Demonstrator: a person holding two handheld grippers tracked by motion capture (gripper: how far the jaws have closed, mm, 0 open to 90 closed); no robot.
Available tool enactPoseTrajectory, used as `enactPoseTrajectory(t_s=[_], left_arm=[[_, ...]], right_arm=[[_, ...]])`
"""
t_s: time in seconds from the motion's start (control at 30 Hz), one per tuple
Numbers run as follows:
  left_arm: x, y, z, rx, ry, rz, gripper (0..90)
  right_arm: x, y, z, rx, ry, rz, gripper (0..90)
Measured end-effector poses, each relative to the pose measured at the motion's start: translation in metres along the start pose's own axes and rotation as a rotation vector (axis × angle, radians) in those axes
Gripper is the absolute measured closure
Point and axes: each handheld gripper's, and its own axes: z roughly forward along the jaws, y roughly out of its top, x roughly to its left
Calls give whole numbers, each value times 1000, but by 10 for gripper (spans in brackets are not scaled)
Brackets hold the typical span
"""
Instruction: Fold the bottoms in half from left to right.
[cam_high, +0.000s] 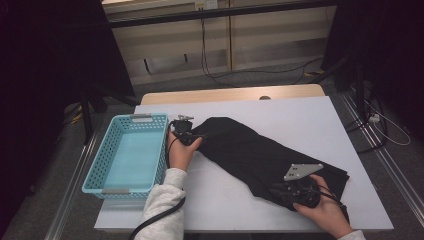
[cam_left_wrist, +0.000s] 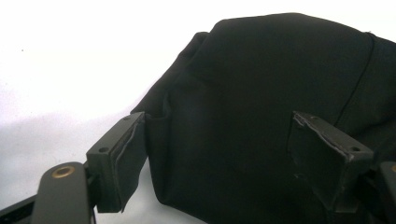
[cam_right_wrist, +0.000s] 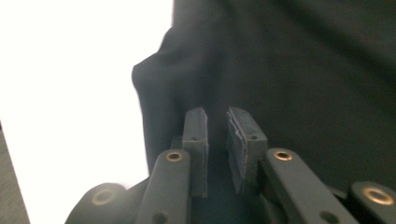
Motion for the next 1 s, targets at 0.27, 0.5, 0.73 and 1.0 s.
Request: enactPoseTrajectory(t_s=[0.27, 0.5, 0.73, 1.0], left_arm=[[-1, 0, -1, -2, -1, 3, 208], [1, 0, -1, 5, -3, -5, 206], [-3, 0, 0, 8, 0, 13, 203], [-3, -1, -2, 16, 0, 19, 199]], right_arm=[[3, -7, -7, 34, 140, 25, 900], [-17, -6, -15, -36, 65, 73, 712], [-70, -5, -36, -122, -168, 215, 651], [-101, 1, -19, -75, -241, 249, 657]])
